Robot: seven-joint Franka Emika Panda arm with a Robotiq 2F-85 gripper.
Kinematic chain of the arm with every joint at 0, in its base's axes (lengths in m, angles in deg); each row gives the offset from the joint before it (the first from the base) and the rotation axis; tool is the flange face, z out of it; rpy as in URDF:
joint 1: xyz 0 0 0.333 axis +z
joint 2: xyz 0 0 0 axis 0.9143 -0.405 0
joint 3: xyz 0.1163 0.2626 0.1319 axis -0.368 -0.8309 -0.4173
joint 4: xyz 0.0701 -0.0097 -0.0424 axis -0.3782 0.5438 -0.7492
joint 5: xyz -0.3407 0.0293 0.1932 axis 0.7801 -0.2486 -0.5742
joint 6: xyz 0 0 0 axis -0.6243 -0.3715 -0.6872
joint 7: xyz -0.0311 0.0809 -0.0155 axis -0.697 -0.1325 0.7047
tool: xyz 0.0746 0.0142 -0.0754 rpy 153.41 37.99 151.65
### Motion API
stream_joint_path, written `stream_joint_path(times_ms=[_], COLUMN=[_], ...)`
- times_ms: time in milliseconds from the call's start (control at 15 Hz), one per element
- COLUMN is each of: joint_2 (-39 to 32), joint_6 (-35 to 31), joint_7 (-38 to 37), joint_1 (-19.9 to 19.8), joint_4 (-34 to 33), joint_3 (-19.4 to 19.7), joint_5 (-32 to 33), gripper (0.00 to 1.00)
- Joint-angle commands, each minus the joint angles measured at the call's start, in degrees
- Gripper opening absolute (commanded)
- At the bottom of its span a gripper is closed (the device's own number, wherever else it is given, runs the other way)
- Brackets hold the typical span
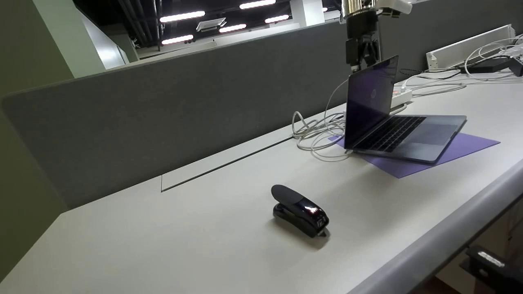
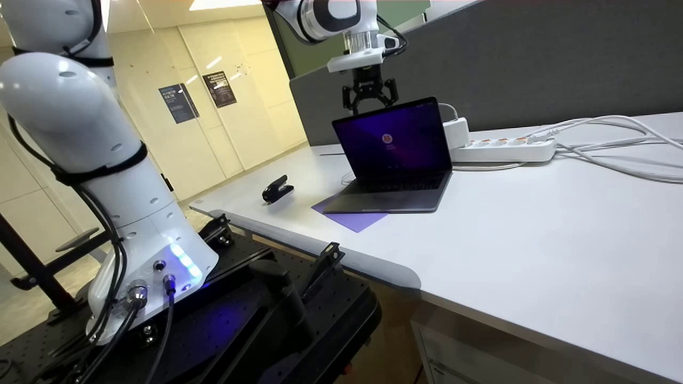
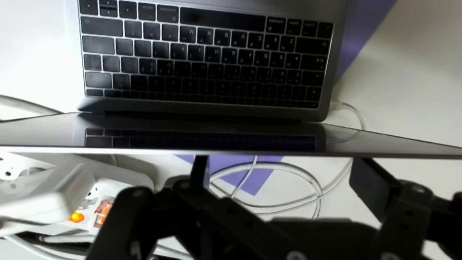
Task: Close the laptop.
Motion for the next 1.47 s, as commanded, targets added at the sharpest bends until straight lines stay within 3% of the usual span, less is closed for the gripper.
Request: stream_joint_path(times_ms=[0,267,667,1400], joint_2=[5.54,6.95,3.68,-3.15], joint_6=[-0.74,-4.81,-12.38,-18.77], joint_7=[-1.21,-2.82,-2.85,-7.29], joint_1=[-0.09,0.05,-0.79,-2.9], joint_4=[7.75,12.68,16.23,18.2], joint_3=[0.65,2.58,4.41,5.38], joint_5=[0.15,2.06,1.56,3.17], gripper=[1.0,1.0,1.0,1.0])
